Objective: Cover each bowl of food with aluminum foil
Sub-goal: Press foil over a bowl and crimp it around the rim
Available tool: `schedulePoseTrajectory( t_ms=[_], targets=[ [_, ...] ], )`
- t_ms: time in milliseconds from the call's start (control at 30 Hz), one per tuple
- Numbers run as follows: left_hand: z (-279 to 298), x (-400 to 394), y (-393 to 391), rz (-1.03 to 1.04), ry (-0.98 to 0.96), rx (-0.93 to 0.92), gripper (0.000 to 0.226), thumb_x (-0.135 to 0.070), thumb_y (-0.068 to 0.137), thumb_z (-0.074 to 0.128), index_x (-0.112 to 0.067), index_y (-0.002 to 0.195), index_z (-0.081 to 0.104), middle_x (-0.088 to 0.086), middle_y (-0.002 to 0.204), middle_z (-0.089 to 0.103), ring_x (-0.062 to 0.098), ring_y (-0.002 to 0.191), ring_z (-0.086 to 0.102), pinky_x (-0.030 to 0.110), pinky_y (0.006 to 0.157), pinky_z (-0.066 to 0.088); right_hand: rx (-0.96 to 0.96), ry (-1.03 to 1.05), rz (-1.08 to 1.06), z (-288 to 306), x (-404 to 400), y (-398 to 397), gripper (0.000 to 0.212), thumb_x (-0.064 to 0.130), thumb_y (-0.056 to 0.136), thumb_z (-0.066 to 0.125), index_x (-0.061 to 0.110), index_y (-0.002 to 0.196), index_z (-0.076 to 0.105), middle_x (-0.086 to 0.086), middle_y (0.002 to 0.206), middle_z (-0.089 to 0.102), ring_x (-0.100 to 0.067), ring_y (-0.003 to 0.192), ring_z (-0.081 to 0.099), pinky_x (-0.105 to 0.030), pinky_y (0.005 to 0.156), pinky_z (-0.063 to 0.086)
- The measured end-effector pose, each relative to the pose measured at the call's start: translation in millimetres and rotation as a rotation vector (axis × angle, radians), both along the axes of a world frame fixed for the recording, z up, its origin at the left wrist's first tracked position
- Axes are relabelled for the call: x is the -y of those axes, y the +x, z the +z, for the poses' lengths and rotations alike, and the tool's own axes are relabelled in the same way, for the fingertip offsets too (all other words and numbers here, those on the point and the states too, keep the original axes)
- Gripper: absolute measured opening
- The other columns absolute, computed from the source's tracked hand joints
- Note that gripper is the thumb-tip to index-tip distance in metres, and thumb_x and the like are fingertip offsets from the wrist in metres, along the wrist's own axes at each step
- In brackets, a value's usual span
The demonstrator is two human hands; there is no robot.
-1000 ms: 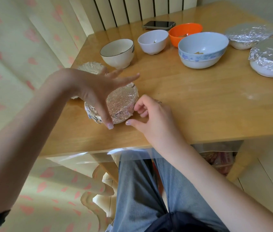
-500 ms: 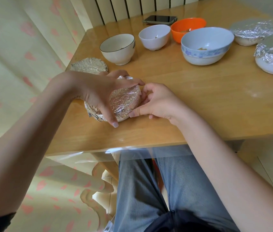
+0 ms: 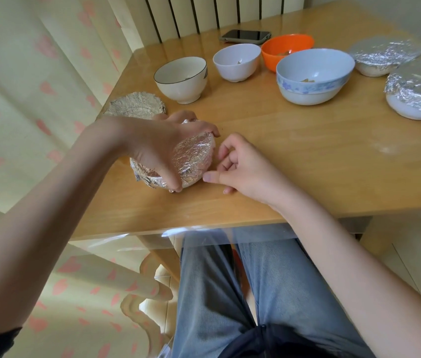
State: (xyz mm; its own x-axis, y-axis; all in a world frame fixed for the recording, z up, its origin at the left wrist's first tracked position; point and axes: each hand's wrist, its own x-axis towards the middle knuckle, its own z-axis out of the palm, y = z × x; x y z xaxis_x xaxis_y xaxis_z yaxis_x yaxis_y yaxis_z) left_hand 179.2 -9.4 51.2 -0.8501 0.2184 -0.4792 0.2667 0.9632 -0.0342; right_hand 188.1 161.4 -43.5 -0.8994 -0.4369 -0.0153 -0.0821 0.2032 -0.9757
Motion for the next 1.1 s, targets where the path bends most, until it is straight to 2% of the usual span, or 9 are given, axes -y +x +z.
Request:
schedulePoseTrajectory(
  t_ms=[233,433,533,633,733,833,933,1033,1100],
  targets=[
    [-7,-1,9,0.017,-0.016,-0.021,0.123,-0.058,0.06,0.083,-0.073,0.133,-0.015,-0.019,0.157,-0.028,0.023,0.145,-0.029,0.072,0.111,-0.001,0.038,-0.095,-0.064,-2,-29,11,0.028,0.003,0.081,0.071,0.016,0.085,0.046,-0.004,0.072,0.051,-0.002,0.05,0.049,-0.017,0.049,0.049],
    [-16,-5,12,-0.025,0.057,-0.111,0.099,-0.031,0.069,0.075,-0.066,0.137,0.012,-0.018,0.152,0.007,0.023,0.147,-0.002,0.062,0.109,0.028,0.036,-0.124,-0.06,-1,-29,15,0.028,0.0,0.081,0.07,0.015,0.086,0.047,-0.005,0.072,0.051,-0.002,0.054,0.048,-0.015,0.05,0.048],
    [-17,-6,10,-0.042,-0.026,-0.107,0.115,-0.037,0.07,0.078,-0.065,0.14,-0.008,-0.017,0.157,-0.003,0.027,0.149,-0.006,0.061,0.112,0.026,0.043,-0.123,-0.045,0,-31,14,0.028,0.0,0.081,0.07,0.013,0.09,0.048,-0.004,0.072,0.052,-0.004,0.055,0.051,-0.016,0.051,0.049],
    [-18,2,11,0.003,-0.026,-0.096,0.126,-0.071,0.063,0.072,-0.065,0.129,-0.035,-0.022,0.153,-0.035,0.024,0.143,-0.033,0.066,0.114,-0.004,0.074,-0.079,0.007,8,-38,13,0.032,0.002,0.079,0.073,0.011,0.101,0.051,-0.002,0.073,0.056,-0.007,0.055,0.058,-0.017,0.056,0.051],
    [-18,22,18,0.12,0.477,-0.406,0.088,-0.082,0.077,0.029,-0.053,0.143,-0.022,-0.016,0.159,-0.025,0.011,0.145,-0.027,0.05,0.119,-0.013,0.033,-0.083,-0.102,18,-35,2,0.028,0.009,0.084,0.07,0.014,0.108,0.055,0.0,0.079,0.062,-0.007,0.065,0.061,-0.018,0.068,0.052],
    [-52,41,29,0.558,1.235,-0.767,0.068,-0.057,0.098,0.021,-0.021,0.156,0.018,-0.011,0.16,0.018,-0.002,0.143,0.017,0.032,0.123,0.008,0.117,-0.222,-0.224,23,-17,-10,0.033,0.027,0.095,0.056,0.015,0.126,0.052,0.004,0.111,0.062,-0.011,0.104,0.059,-0.032,0.101,0.046],
    [-84,39,44,0.858,1.797,-0.584,0.057,-0.056,0.096,0.031,-0.014,0.129,0.051,-0.005,0.128,0.056,0.011,0.121,0.051,0.027,0.1,0.042,0.361,-0.342,-0.166,24,12,-7,0.054,0.044,0.099,0.041,0.014,0.143,0.037,0.002,0.146,0.041,-0.016,0.136,0.036,-0.036,0.115,0.026],
    [-89,22,52,1.028,1.954,-0.403,0.062,-0.051,0.103,0.016,-0.01,0.12,0.06,0.008,0.111,0.071,0.019,0.103,0.067,0.028,0.079,0.053,0.539,-0.508,-0.14,23,33,3,0.053,0.048,0.099,0.035,0.013,0.139,0.043,0.0,0.144,0.045,-0.013,0.132,0.041,-0.029,0.111,0.028],
    [-89,16,52,1.064,2.032,-0.343,0.065,-0.053,0.102,0.017,-0.008,0.127,0.057,0.011,0.117,0.069,0.023,0.109,0.065,0.034,0.082,0.051,0.551,-0.541,-0.121,21,39,5,0.048,0.05,0.099,0.033,0.018,0.129,0.051,0.0,0.134,0.055,-0.011,0.119,0.051,-0.026,0.103,0.035]
  ],
)
